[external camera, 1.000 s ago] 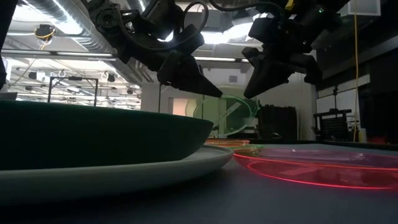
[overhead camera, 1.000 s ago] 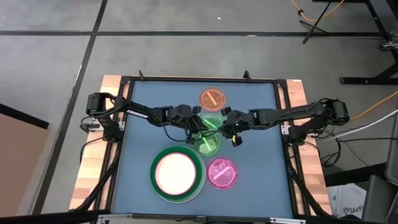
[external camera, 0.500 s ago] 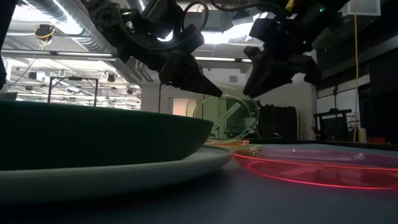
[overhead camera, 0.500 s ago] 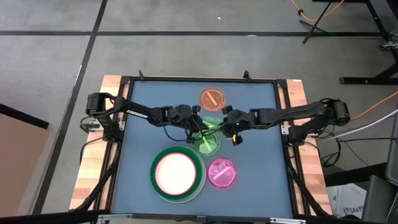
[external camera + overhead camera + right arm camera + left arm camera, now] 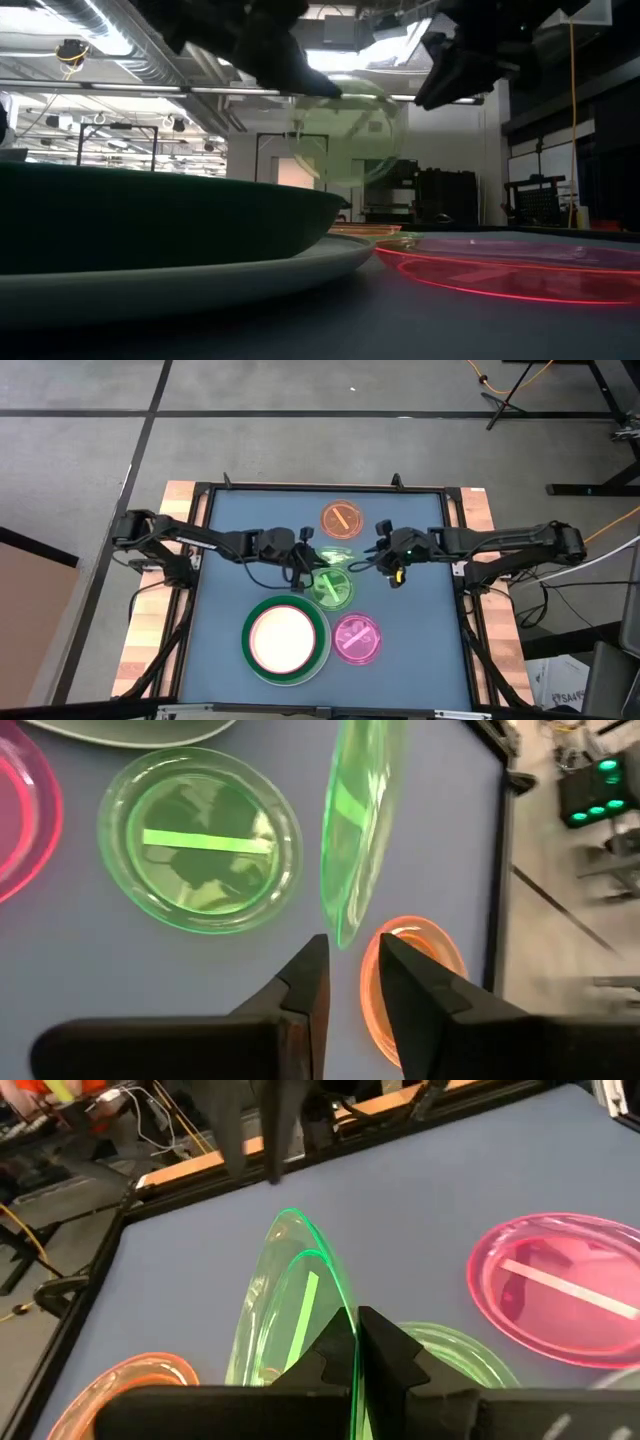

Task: Stack plastic plates
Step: Stack the right light green plate on top of the light orange plate

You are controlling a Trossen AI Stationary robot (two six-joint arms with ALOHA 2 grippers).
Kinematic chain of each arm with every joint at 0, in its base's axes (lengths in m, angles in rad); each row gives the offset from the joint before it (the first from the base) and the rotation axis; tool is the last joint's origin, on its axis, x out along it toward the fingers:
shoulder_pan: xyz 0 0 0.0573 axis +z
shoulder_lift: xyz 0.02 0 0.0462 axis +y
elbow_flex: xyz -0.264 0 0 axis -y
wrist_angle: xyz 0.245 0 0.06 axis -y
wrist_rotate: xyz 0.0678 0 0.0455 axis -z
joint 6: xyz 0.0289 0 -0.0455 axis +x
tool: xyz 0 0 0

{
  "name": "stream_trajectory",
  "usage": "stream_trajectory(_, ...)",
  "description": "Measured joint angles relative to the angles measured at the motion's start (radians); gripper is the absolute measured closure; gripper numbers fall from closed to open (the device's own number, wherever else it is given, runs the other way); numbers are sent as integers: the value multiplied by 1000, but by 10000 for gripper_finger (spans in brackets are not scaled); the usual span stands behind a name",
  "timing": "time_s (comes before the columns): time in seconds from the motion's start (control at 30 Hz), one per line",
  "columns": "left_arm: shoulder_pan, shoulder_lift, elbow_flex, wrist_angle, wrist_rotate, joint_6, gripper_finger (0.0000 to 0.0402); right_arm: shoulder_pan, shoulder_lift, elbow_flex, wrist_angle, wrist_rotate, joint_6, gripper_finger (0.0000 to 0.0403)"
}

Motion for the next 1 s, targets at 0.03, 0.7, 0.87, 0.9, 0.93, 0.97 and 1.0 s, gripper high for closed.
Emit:
stream_trajectory(0.03,-14,-19,0,-29,-11,-1,400,0,-8,0,0,7,0,319)
stream_trajectory(0.7,-546,-141,0,-341,-251,-337,400,0,-17,0,6,9,1,320)
stream_trajectory(0.87,-642,-141,0,-340,-362,-386,400,0,-17,0,10,9,2,320)
stream_trajectory(0.9,-655,-141,0,-340,-371,-395,399,0,-17,0,9,9,2,320)
stream_trajectory(0.93,-669,-141,0,-341,-378,-406,399,0,-17,0,10,9,2,320)
stream_trajectory(0.97,-681,-141,0,-343,-383,-419,399,0,-17,0,9,9,2,320)
stream_trajectory(1.0,-690,-140,0,-347,-385,-430,399,0,-17,0,9,9,2,320)
